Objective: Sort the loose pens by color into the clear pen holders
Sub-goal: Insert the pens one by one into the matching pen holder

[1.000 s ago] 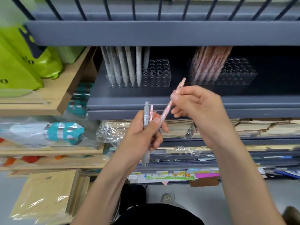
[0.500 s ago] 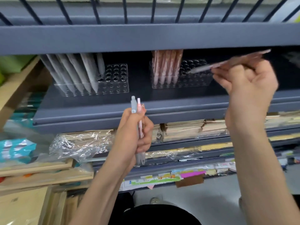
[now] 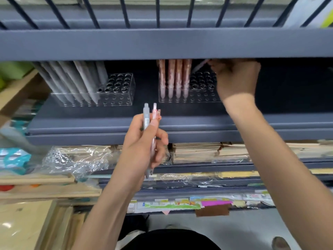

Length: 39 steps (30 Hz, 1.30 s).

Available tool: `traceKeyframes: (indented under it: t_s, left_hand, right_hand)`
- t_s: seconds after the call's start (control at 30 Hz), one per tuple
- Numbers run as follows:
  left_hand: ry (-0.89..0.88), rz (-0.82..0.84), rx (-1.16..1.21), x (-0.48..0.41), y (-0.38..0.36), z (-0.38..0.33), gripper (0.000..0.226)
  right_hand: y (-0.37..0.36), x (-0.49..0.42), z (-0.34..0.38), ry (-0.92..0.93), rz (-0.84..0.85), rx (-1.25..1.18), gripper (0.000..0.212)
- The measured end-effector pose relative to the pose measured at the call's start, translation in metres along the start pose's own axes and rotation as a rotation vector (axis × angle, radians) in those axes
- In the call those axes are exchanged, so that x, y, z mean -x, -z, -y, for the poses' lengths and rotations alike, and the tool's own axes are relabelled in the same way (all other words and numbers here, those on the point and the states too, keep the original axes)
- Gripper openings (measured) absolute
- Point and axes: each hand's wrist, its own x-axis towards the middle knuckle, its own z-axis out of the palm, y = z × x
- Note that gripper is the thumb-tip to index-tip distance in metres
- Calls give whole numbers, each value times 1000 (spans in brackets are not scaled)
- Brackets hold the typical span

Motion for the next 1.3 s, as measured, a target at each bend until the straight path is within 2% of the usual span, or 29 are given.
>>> traceKeyframes:
  t_s: [0.03,0.1,0.17,0.27,0.33,0.63,0.7,0.77,0.8,0.83,0.87,0.9,0.97,1.03,1.13,1.23,1.3]
  left_hand:
    - [1,-7,3,0,0,0,13]
    - [7,-12,21,1,0,1,10]
    - [12,-13,58,2,0,2,5]
    - [6,-16,85,2,0,3,7]
    - [-15,-10,72,1,1,2,13]
    - [-36,24,-67,0,10,2,10]
    - [-40,18,-47,0,11,3,14]
    - [-40,16,-23,-1,11,5,19]
    - [-43,18,-14,-1,10,6,21]
    - [-46,23,-4,-1,9,7,22]
    - [-47,33,5,-2,7,9,22]
    - [-45,48,11,-2,5,9,22]
    - [-36,94,14,-2,2,9,17]
    - [-32,138,-3,-1,0,8,17]
    - [-44,177,-55,0,-2,7,24]
    - [-28,179,-84,0,-6,8,24]
    - [-11,189,-74,-1,-9,10,18]
  right_hand:
    - [-2,-4,3,42,28,27,35]
    - [-7,-13,1,91,94,108,21]
    - [-9,-24,-3,139,183,223,21]
    - [-12,-33,-4,79,356,268,25]
    - [-14,-36,-5,41,412,282,26]
    - [-4,-27,2,-101,421,294,34]
    - [5,-20,8,-77,334,284,36]
    - [12,-7,17,-84,227,89,23]
    - [14,4,21,-112,247,-78,9]
    - [16,17,25,-108,309,-166,4]
    - [17,32,29,-88,418,-203,7]
    - [17,44,30,-54,550,-184,3]
    - [15,61,32,-17,746,-136,9]
    - [14,65,30,-50,806,-191,12]
    - [21,65,25,-140,748,-371,11]
    - [30,61,18,-230,523,-528,4]
    - [34,63,17,-270,462,-633,6]
